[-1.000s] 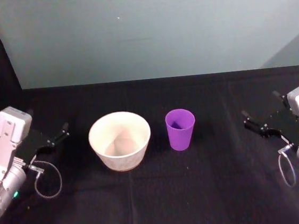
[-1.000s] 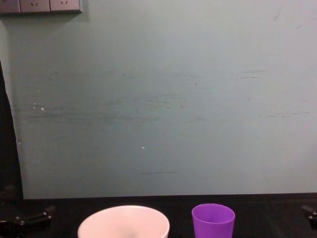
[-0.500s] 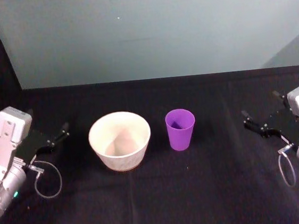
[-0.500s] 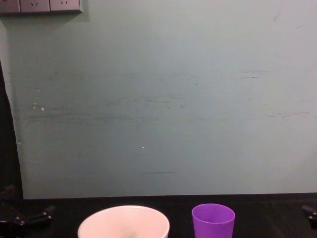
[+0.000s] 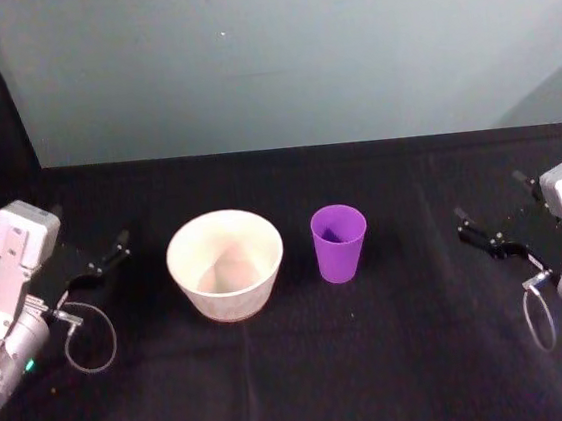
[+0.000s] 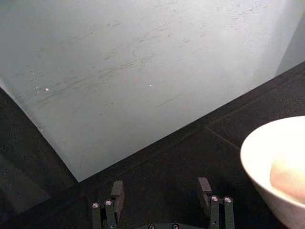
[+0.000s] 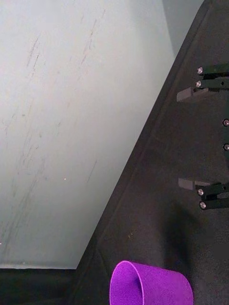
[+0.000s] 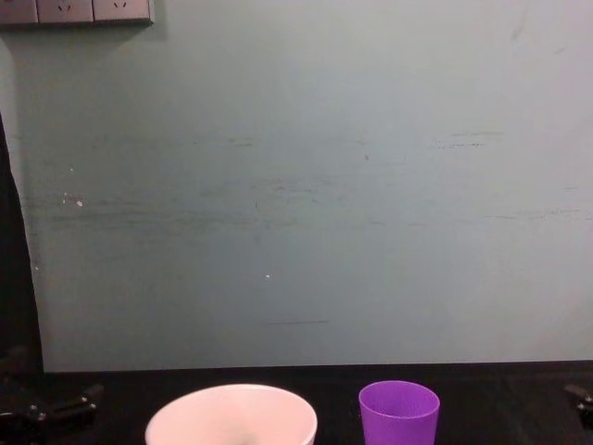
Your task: Pick up the cup and pour the mung beans from the cup into the bowl.
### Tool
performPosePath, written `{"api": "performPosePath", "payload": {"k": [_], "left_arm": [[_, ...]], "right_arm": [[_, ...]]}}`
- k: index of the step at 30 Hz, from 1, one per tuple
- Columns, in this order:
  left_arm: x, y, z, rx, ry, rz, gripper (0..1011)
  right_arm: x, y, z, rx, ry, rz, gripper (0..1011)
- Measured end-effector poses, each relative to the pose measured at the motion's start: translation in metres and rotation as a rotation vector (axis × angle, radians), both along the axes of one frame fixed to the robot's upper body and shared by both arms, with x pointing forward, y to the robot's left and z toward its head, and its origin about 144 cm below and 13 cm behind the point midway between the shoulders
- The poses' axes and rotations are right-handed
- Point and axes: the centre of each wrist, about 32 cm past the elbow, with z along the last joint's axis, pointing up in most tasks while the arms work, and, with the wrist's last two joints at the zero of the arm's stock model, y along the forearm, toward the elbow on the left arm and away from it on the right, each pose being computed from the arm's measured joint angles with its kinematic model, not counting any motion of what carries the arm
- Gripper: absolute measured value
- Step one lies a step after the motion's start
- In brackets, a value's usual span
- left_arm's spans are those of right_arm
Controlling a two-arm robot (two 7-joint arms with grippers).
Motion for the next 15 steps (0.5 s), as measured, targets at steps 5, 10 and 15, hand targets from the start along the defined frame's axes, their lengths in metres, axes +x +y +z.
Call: {"api": "performPosePath", "payload": {"k": [5, 10, 15], "left_arm": [[0.0000, 0.0000, 0.0000, 0.000, 0.000, 0.000, 1011], [0.0000, 0.0000, 0.0000, 0.000, 0.000, 0.000, 1011], [0.0000, 0.0000, 0.0000, 0.000, 0.000, 0.000, 1011]], "right_arm": [[0.0000, 0.0000, 0.0000, 0.000, 0.000, 0.000, 1003], [0.0000, 0.0000, 0.0000, 0.000, 0.000, 0.000, 1003], [0.0000, 0.0000, 0.0000, 0.000, 0.000, 0.000, 1003]]}}
